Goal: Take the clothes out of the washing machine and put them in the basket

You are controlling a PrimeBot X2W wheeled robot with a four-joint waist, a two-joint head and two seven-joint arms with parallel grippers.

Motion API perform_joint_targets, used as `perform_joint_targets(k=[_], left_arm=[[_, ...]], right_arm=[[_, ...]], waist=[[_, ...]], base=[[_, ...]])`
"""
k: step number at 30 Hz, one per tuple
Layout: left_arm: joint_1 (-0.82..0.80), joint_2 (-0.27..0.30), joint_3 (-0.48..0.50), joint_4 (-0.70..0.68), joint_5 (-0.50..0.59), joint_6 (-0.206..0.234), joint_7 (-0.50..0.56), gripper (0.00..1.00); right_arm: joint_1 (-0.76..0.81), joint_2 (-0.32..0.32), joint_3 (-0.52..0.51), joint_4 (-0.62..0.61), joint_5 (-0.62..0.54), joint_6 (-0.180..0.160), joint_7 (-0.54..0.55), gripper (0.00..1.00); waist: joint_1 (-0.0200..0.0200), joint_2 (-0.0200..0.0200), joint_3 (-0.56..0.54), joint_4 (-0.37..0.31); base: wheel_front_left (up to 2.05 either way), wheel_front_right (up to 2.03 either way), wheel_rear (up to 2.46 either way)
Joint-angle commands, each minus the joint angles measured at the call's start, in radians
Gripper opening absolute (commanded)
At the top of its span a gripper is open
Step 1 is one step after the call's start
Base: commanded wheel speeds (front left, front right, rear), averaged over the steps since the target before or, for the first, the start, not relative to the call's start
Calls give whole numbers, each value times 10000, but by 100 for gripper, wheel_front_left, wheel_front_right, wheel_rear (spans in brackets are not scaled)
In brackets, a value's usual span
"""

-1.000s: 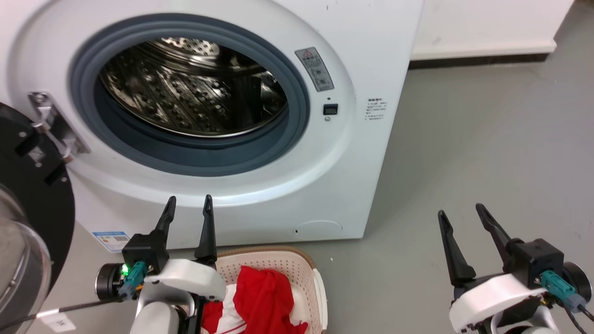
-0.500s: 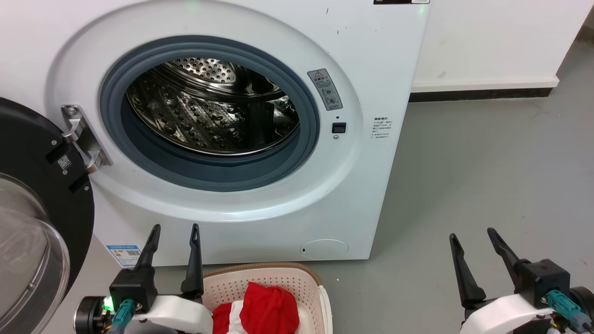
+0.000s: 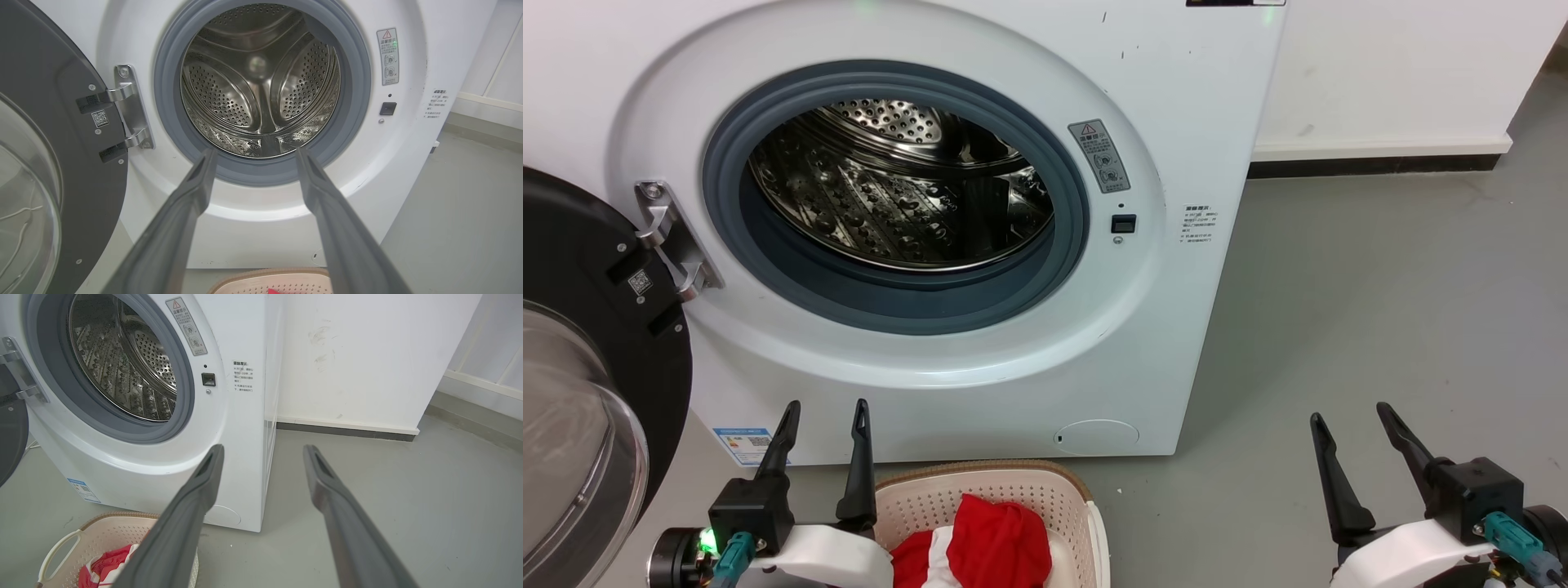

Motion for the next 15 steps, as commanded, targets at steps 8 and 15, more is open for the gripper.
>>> perform_joint_targets(k=[8,15], left_arm=[[52,56,-62,-96,-95,95,-7,100],[29,75,-88,-103,-195,91,-43,100]], right_arm=[[47,15,31,-60,93,-7,17,100],[58,15,52,-41,177,-7,14,100]], waist=[[0,-1,19,5],[0,-1,23,20]], base=[[0,0,0],[0,0,0]])
